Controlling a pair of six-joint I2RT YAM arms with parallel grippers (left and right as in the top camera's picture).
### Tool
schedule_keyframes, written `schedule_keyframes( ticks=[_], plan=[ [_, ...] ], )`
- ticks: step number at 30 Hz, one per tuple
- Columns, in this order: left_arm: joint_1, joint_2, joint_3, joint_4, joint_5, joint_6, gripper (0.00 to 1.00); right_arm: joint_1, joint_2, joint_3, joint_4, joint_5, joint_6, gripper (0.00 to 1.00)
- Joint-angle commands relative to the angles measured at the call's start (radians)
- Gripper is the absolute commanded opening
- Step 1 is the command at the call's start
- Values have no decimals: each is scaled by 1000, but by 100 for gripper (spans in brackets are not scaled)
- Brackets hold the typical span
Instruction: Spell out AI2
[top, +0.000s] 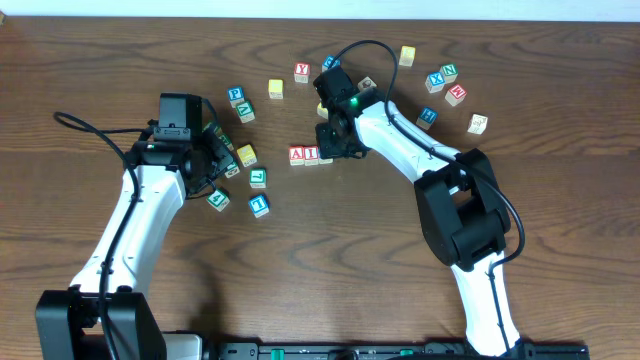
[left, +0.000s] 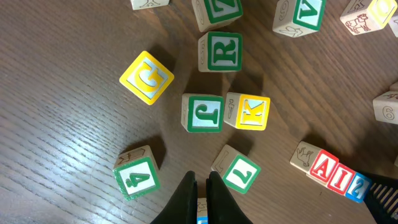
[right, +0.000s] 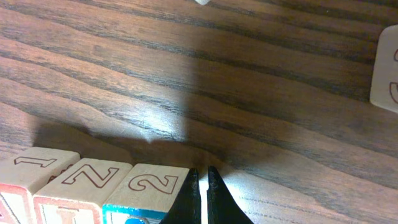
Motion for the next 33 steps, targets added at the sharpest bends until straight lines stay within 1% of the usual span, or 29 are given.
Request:
schedule_keyframes(
  ticks=[1,8,12,16,21,24,27,33],
  plan=[
    [-4,-1,-11,-1,-16,3,7,0,11,0,-6,-3,16,1],
    [-4,-1,-11,1,-18,10,7,-17,5,18,2,-3,15,1],
    [-3,-2,-9,14,-17,67,8,-48,-6,75,-34,-3,14,1],
    [13,-4,29,2,-16,106,7,-64,-13,154,-82,-3,-4,1],
    [40,-27,83,-10,-10,154,7,-48,-14,233,-103,-39,-23,2],
    [42,-34,84,-8,10,179,7,-32,-14,235,-92,-50,-20,1],
    [19,-16,83,0,77,243,7,-27,-14,229,-89,-50,-7,1],
    [-71,50,83,71,108,254,7,-63,-14,229,-95,-53,-7,1]
  ],
)
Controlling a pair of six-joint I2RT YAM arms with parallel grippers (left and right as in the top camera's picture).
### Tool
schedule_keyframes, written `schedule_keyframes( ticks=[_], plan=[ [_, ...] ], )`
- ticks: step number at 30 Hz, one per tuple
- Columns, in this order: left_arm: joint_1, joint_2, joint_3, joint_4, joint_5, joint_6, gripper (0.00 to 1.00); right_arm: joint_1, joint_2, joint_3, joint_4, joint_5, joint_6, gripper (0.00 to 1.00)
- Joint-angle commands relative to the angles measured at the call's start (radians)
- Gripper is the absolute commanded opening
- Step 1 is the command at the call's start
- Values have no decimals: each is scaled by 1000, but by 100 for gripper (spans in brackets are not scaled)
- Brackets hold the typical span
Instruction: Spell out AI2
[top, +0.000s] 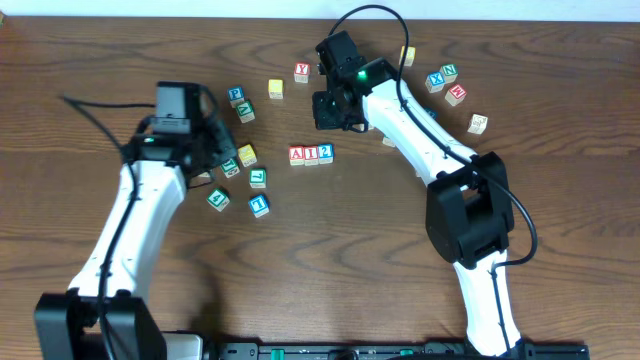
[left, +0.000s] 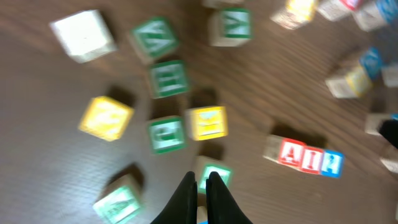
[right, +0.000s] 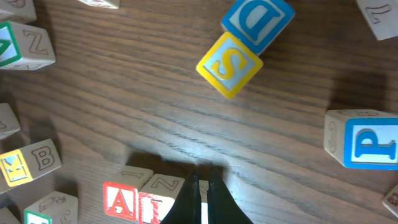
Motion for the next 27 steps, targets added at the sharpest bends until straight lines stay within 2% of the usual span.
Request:
schedule_keyframes(
  ticks=[1,10,17,27],
  plan=[
    [-54,51,22,37,56,35,7,-41,-13,10,-8,-13,-2,1],
    [-133,185,22,73,71,-45,8,-121,-14,12,-85,-120,-85,1],
    [-135,260,22,92,92,-44,8,-126,-14,12,-106,-117,-103,1],
    [-139,266,22,152,127,-35,7,-126,-14,12,-112,-113,-114,1]
  ],
)
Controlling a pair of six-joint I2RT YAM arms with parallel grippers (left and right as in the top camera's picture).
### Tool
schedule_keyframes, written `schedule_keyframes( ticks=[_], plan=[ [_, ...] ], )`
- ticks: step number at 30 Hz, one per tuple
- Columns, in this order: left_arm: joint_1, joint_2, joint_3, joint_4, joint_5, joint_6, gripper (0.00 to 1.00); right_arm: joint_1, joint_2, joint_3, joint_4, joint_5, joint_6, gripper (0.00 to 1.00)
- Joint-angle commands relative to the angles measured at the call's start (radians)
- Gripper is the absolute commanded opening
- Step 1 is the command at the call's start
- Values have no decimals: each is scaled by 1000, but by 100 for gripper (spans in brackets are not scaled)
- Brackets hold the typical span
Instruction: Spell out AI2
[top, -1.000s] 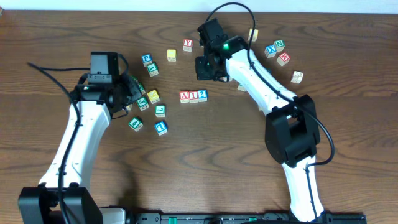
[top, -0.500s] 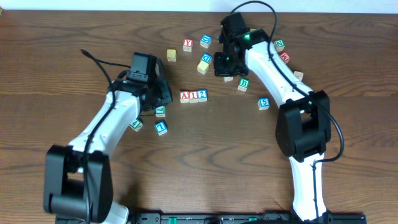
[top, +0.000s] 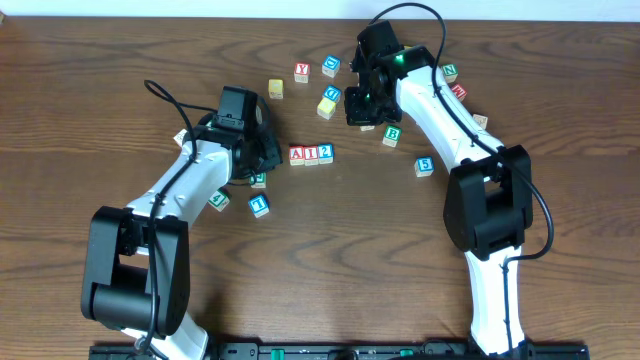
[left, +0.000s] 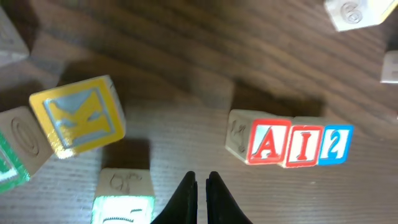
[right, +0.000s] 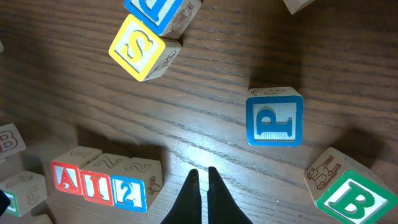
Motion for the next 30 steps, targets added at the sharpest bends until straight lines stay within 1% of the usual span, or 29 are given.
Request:
schedule_keyframes(
  ticks=[1,12,30],
  plan=[
    [-4,7,20,6,15,3,7,2,-14,12,-6,-6,-17,1],
    [-4,7,-1,90,16,2,7,2,-14,12,-11,-6,-31,2],
    [-6,15,-9,112,10,1,7,2,-14,12,-37,-5,-32,2]
  ],
)
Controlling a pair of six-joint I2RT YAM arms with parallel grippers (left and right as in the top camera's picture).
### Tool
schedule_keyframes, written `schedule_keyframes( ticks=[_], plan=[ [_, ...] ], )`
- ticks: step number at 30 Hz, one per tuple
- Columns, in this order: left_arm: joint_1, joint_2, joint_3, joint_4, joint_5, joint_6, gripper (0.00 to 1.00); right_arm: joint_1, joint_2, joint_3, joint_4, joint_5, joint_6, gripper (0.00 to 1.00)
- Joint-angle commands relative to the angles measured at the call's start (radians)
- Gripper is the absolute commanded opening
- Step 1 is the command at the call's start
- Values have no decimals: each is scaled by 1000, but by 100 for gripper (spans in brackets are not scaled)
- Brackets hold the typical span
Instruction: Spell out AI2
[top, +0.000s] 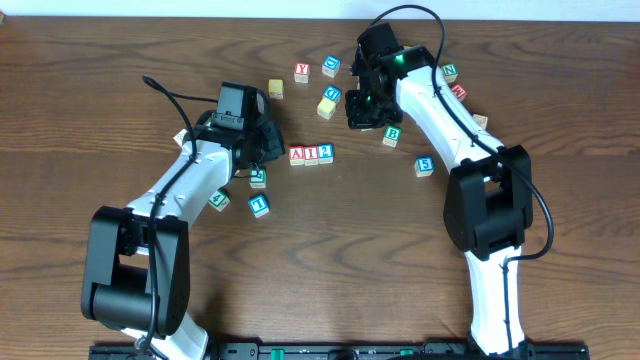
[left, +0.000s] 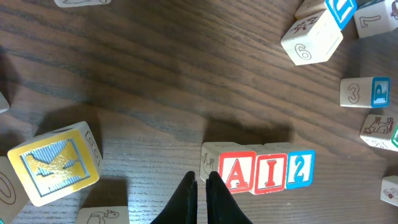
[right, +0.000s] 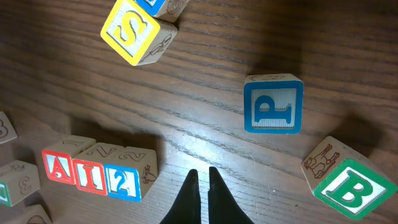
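Three blocks stand in a touching row reading A I 2: red A (left: 236, 173), red I (left: 268, 172) and blue 2 (left: 300, 168). In the overhead view the same row (top: 311, 154) sits mid-table. My left gripper (left: 200, 177) is shut on nothing, its tips just left of the A block's blank side. My right gripper (right: 202, 173) is also shut and empty, hanging behind and to the right of the row (right: 90, 176), apart from the 2 block (right: 124, 182).
Loose blocks lie around. In the right wrist view these are a blue P (right: 272, 104), a yellow S (right: 132, 31) and a green B (right: 348, 190). The left wrist view shows a yellow block (left: 53, 163), a 6 block (left: 311, 38) and a 3 block (left: 364, 92). More are scattered at the table's back (top: 301, 72).
My left gripper has shifted a little, so the A block now lies right beside its fingertips. The right gripper has barely moved. The row is unchanged and both grippers stay shut.
At first my right gripper, shut, was against the 2 block at the row's right end, and my left hung over the loose blocks at left. Then the right was back among the rear blocks. The left came over to the row's left end.
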Motion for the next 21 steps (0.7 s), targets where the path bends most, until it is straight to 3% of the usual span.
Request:
schedule_keyframes(
  ticks=[1,21],
  plan=[
    [-7,21,-8,6,-4,3,7,2,-14,12,-5,-6,-13,1],
    [-47,85,-8,43,-6,64,7,3,-14,12,-12,1,-13,1]
  ],
)
